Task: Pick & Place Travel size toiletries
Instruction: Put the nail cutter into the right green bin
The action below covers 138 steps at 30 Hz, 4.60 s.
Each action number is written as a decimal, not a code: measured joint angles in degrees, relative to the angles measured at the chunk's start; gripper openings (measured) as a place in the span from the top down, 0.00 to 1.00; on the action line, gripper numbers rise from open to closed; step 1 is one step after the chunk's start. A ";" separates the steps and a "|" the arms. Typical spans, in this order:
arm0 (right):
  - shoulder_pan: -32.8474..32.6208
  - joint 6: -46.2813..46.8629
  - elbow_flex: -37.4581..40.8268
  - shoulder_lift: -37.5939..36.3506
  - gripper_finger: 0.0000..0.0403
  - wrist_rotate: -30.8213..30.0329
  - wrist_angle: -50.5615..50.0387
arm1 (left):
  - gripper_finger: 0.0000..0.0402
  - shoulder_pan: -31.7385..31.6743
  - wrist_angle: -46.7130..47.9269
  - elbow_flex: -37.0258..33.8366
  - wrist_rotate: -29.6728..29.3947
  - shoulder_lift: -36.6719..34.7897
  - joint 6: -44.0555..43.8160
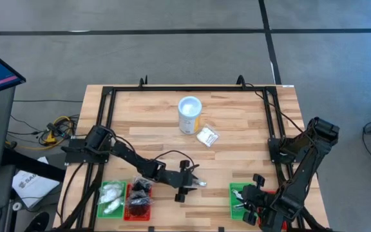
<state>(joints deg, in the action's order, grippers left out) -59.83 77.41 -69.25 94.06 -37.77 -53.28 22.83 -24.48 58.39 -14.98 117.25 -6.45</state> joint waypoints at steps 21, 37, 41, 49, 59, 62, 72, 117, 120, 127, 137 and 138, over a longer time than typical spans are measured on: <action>-0.02 0.01 0.00 0.00 0.76 -0.14 0.13 | 0.43 -0.10 -0.99 0.00 0.12 3.30 0.13; -0.02 0.02 0.02 0.00 0.76 -0.23 0.14 | 0.52 -1.14 -1.45 0.11 -0.22 4.13 0.06; -0.02 0.01 0.02 0.00 0.76 -0.24 0.13 | 0.59 -1.16 -1.24 0.11 -0.02 4.13 0.14; -0.02 0.00 0.02 0.00 0.76 -0.25 0.13 | 0.81 -1.18 -0.94 0.07 -0.08 4.15 0.29; -0.02 0.00 0.02 0.00 0.76 -1.32 0.13 | 0.91 -1.20 -0.82 0.00 0.07 3.92 0.33; 0.00 0.00 0.02 0.00 0.76 -1.32 0.12 | 0.91 -1.20 0.21 -0.18 0.46 2.78 0.14; 0.00 -0.02 0.02 0.00 0.76 -2.91 0.11 | 0.90 -0.55 -0.40 -0.22 0.42 -3.85 -0.11; 13.58 -33.03 0.02 0.00 0.76 -5.50 23.02 | 0.90 0.94 -10.87 -0.04 1.68 -9.68 -2.41; 14.07 -33.03 0.02 0.00 0.76 -5.41 22.84 | 0.90 0.94 -10.89 -0.04 1.64 -9.68 -2.41; 14.51 -34.33 0.02 0.00 0.76 -5.37 22.86 | 0.90 0.94 -11.10 -0.04 1.55 -9.68 -2.39; 14.99 -35.72 0.02 0.00 0.76 -5.55 22.21 | 0.90 1.42 -11.07 -0.07 1.39 -9.68 -2.41; 15.12 -35.90 0.02 0.00 0.76 -5.54 22.21 | 0.90 1.48 -11.07 -0.07 1.29 -9.68 -2.41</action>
<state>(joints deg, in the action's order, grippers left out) -44.72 41.51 -69.23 94.06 -43.31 -31.07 24.31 -35.55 58.33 -13.69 107.57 -8.86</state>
